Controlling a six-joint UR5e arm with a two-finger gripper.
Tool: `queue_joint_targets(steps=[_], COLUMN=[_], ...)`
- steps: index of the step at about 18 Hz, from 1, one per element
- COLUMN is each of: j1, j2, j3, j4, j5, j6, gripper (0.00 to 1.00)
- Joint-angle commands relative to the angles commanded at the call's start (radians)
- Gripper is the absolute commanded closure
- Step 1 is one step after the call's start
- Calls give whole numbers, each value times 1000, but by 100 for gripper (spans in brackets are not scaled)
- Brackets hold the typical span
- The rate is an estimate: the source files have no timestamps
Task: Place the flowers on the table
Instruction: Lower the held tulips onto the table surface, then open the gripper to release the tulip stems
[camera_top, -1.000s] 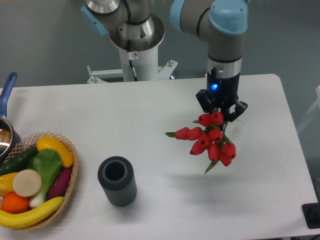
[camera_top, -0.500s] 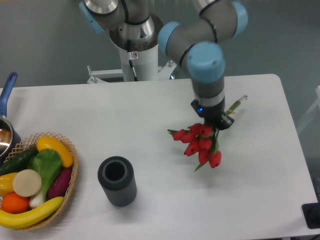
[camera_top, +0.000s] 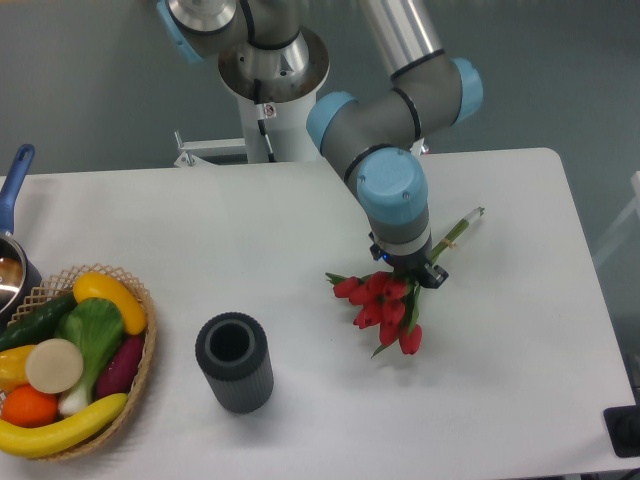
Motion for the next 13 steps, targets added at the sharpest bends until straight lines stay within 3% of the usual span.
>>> queue_joint_targets(steps=[2, 4, 5, 7, 10, 13], j1=[-2, 0, 2, 6, 8, 17], j2=[-9, -11, -8, 6, 49, 80], j3=[2, 5, 5, 2, -11, 8], j4=[2, 2, 2, 8, 52, 78], j5=[0, 0, -2, -6, -78, -132], j6=[0, 3, 5, 11, -21, -144], gripper=[57, 45, 36, 0, 0, 0])
